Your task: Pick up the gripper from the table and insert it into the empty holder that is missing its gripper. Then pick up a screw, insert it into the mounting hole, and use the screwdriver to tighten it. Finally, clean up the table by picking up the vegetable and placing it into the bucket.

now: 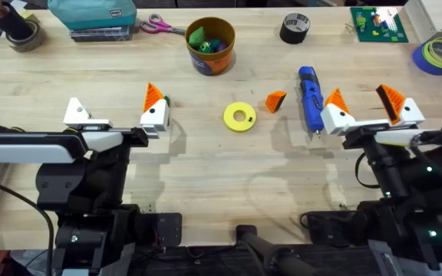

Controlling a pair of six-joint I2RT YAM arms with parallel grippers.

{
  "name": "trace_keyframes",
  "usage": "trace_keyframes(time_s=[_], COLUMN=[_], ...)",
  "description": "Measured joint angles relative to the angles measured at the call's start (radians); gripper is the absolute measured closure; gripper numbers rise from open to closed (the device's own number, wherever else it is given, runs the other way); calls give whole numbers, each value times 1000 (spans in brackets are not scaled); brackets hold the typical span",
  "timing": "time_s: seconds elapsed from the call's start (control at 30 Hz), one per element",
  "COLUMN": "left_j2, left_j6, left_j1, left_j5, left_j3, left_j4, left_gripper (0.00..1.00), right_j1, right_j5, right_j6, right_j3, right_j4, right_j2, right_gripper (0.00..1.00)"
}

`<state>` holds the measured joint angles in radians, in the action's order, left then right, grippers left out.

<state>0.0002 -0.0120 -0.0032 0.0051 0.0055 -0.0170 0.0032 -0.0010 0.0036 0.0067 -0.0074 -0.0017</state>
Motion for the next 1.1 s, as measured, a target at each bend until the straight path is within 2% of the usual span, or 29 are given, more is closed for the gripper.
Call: trace_keyframes(time_s=[0.3, 0.5, 0.63, 0.8, 1.1], left_j2=[0, 0, 16, 145, 535], left_j6=[-4, -28, -34, -38, -39], left_j1=[0, 0, 0, 0, 0], left_j5=[0, 0, 0, 0, 0], left_j3=[0, 25, 148, 374, 704], left_j4=[12, -3, -97, -232, -449], left_gripper=[15, 15, 15, 15, 16], right_j1=[0, 0, 0, 0, 0], right_j5=[1, 1, 1, 3, 3], right_j6=[-1, -5, -5, -10, -20], right_j3=[0, 15, 92, 302, 667], right_j4=[5, 107, 104, -3, -277], right_j2=[0, 2, 2, 68, 416], right_gripper=[5, 4, 4, 4, 5])
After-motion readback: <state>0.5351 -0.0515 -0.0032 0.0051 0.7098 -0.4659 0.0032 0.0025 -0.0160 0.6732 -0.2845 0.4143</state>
